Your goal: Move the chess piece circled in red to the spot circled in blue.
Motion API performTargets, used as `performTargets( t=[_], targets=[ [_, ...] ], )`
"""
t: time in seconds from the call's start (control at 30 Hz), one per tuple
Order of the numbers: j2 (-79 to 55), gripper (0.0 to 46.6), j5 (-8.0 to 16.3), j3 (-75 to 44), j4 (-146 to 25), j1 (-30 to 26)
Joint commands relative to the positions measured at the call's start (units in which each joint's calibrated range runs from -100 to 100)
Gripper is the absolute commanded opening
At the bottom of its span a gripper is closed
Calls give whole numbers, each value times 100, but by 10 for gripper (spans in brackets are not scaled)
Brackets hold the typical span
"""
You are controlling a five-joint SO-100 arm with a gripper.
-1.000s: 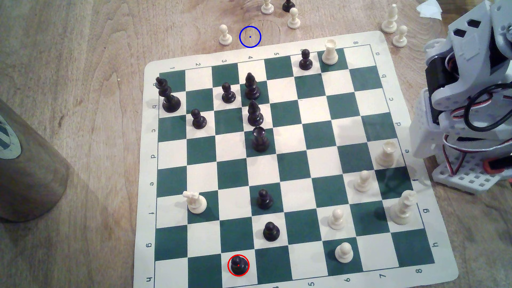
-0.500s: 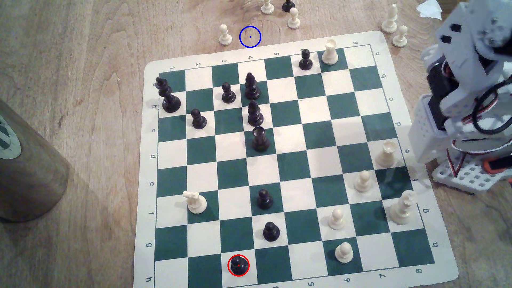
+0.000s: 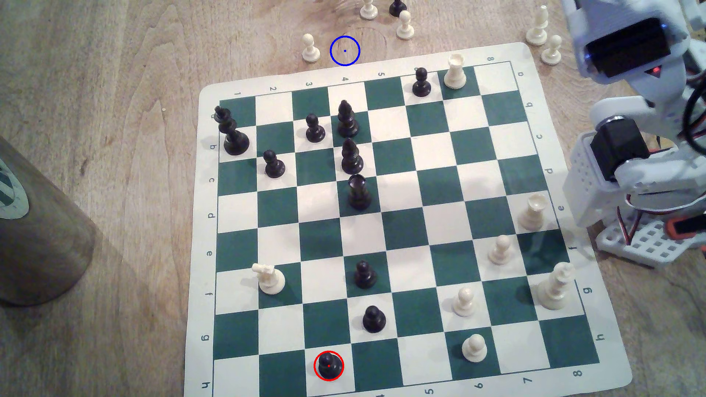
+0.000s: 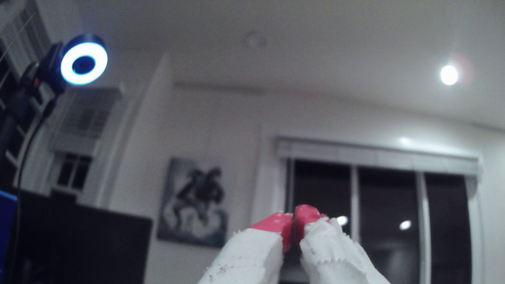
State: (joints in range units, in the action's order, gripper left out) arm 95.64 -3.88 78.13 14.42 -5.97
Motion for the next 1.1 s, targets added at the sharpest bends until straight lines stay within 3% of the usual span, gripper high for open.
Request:
performTargets(
  t=[0.0, 0.13, 0.23, 0.43, 0.67, 0.77, 0.97, 1.07],
  targets=[
    [11, 2, 63, -524, -1409, -134],
    [-218, 2, 405, -451, -1622, -345],
    [-413, 2, 220, -542, -2482, -330],
    [-1355, 2, 332, -1040, -3547, -689],
    [-3096, 2, 796, -2808, -5767, -1417],
    [-3698, 2, 967, -3071, -5898, -1565],
    [-5558, 2, 1651, -4114, -6029, -1722],
    [-5973, 2, 1744, -4368, -6045, -1730]
  ],
)
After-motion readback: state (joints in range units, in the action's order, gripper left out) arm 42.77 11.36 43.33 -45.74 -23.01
